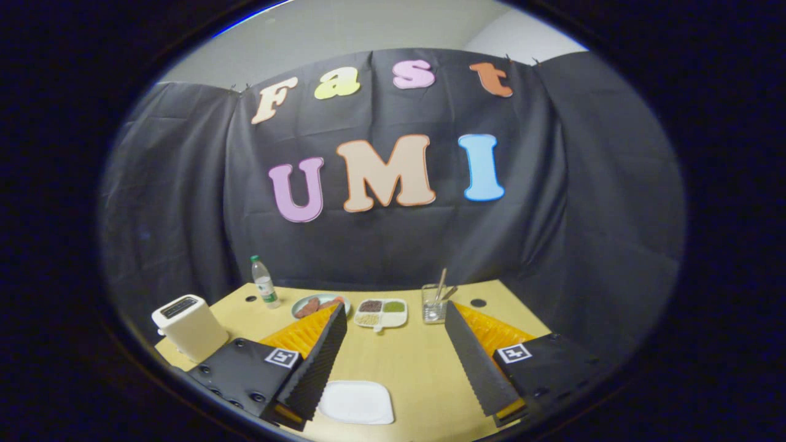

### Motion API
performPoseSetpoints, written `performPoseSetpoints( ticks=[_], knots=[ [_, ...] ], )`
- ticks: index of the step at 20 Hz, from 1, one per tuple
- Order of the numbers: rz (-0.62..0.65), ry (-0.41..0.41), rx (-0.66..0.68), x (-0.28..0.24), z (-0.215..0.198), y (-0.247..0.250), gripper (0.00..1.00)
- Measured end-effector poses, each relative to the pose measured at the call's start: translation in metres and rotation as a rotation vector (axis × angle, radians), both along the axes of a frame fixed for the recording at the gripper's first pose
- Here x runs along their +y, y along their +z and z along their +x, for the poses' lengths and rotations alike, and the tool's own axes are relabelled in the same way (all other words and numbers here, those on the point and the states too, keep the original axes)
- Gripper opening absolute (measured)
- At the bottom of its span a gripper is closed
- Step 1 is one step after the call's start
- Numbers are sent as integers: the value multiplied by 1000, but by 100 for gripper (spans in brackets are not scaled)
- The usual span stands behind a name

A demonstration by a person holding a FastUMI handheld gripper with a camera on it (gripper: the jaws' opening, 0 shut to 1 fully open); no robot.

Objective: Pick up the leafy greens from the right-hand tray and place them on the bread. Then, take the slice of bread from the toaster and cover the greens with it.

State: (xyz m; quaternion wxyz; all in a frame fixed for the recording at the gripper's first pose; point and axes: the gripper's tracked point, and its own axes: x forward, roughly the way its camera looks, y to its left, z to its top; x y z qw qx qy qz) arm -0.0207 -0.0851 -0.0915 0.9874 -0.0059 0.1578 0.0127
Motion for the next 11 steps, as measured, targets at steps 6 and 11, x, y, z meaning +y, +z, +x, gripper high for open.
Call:
performPoseSetpoints(
  ticks=[6,11],
  knots=[
    [-42,10,-67,0,5,25,100],
    [-64,30,-88,4,7,29,100]
  ],
)
